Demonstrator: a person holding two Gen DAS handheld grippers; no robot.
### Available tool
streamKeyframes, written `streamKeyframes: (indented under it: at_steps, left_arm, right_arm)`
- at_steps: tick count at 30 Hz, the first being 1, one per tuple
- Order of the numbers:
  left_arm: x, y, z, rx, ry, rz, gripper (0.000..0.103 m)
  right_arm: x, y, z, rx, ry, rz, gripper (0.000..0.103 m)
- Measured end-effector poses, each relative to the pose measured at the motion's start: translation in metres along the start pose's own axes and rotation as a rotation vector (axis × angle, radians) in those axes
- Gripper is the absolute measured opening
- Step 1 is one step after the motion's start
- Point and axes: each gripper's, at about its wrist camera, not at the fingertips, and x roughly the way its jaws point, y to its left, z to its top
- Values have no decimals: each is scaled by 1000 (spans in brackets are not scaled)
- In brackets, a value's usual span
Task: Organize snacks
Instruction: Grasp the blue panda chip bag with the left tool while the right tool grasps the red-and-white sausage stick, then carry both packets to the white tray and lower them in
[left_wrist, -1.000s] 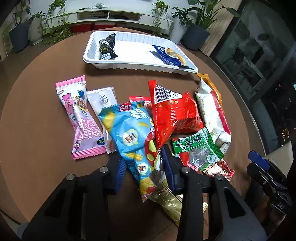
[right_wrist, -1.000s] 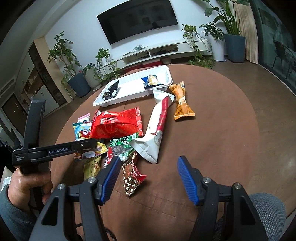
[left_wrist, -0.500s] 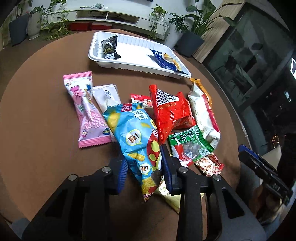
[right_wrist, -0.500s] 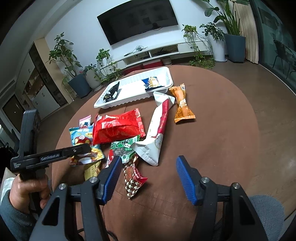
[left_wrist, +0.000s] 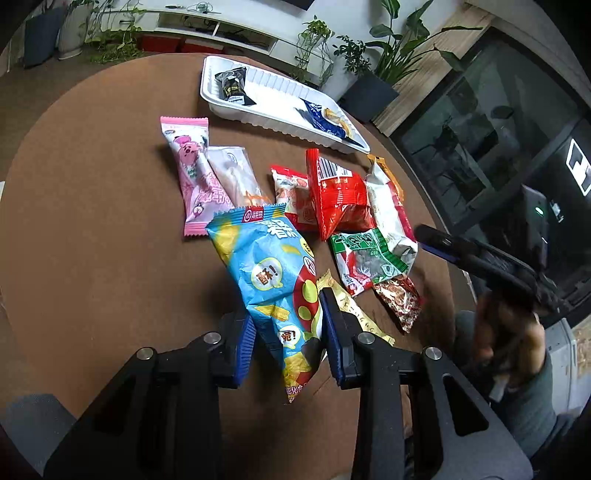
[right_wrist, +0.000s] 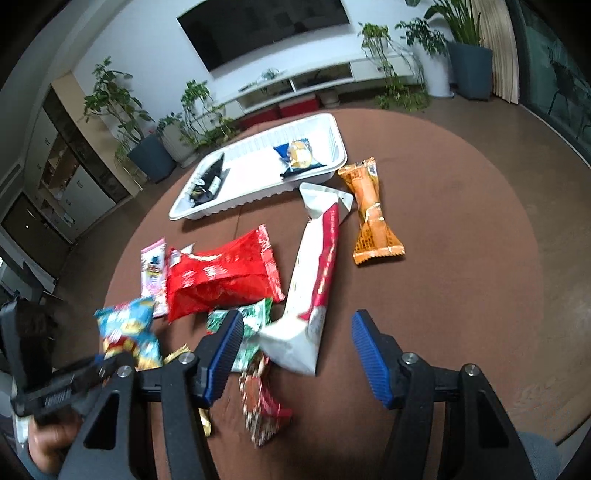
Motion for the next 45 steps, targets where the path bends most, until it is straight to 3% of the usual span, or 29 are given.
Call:
streamKeyframes:
  at_steps: [13, 21, 32, 45]
  left_arm:
    - [8, -2, -4, -5, 12, -29, 31]
    - [11, 0, -2, -10, 17, -33, 31]
    - [10, 0, -3, -10, 16, -32, 31]
    - [1, 4, 3, -15, -8, -45, 31]
  right_arm:
    - [48, 5, 18, -19, 80, -61, 47]
    - [58, 8, 26, -87, 75, -118, 24]
    - [51, 7, 22, -92, 61, -89, 15]
    - [4, -8, 22, 0, -37, 5, 14]
